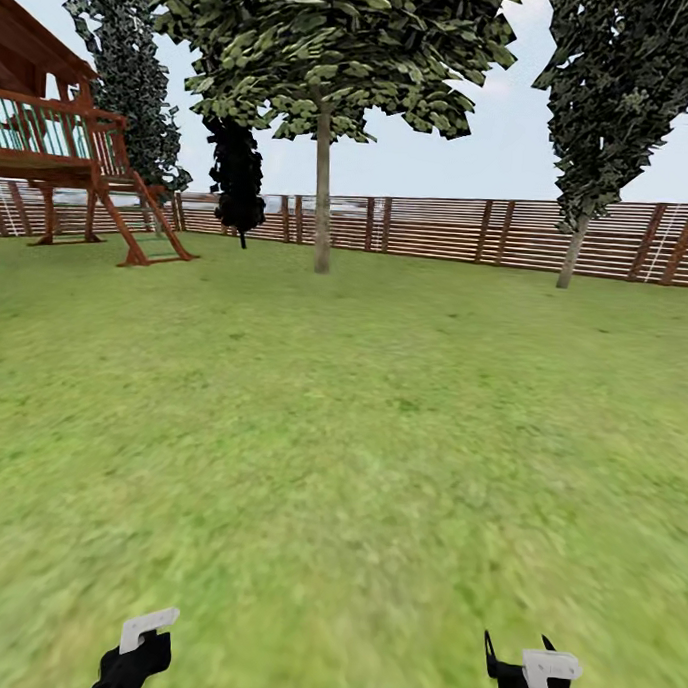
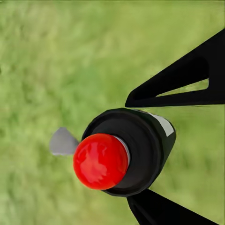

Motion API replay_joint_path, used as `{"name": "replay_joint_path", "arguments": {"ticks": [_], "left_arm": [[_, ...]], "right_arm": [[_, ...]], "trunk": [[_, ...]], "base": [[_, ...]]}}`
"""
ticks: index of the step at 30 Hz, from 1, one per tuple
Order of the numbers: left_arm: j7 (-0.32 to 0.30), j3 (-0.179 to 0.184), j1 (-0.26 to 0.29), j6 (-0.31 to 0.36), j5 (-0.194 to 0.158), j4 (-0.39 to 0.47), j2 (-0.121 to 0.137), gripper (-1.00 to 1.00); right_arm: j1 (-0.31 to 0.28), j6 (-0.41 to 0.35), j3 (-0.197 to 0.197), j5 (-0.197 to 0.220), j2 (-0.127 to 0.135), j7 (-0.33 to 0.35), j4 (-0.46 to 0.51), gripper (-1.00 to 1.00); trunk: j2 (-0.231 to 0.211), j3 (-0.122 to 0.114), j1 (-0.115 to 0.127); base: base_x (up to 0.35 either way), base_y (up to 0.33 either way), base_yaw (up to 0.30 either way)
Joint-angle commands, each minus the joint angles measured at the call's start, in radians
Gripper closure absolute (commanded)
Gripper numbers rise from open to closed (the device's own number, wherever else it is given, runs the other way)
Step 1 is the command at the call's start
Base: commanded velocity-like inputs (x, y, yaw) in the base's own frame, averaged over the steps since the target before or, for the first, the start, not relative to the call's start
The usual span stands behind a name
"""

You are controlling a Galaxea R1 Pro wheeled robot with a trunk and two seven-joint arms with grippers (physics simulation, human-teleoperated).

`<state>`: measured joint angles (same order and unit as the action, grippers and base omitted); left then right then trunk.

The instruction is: In the garden, pick up the pesticide atomizer on the floor and spray pesticide onto both trees until each tree trunk is fully covered.

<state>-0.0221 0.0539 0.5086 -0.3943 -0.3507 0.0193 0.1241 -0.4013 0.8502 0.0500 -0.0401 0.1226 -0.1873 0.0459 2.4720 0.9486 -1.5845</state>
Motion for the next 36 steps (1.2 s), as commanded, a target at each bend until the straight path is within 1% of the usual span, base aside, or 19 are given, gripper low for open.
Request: {"name": "replay_joint_path", "arguments": {"ticks": [1,36], "left_arm": [[-0.002,0.006,0.001,-0.003,-0.008,-0.001,0.000,1.00],[-0.002,0.006,0.001,-0.003,-0.008,-0.001,0.000,1.00]], "right_arm": [[-0.001,0.001,0.005,-0.004,0.000,-0.009,-0.001,-1.00],[-0.001,0.001,0.005,-0.004,0.000,-0.009,-0.001,-1.00]], "trunk": [[0.000,0.001,0.000],[0.000,0.001,0.000]], "base": [[0.331,0.000,0.000],[0.331,0.000,0.000]]}}
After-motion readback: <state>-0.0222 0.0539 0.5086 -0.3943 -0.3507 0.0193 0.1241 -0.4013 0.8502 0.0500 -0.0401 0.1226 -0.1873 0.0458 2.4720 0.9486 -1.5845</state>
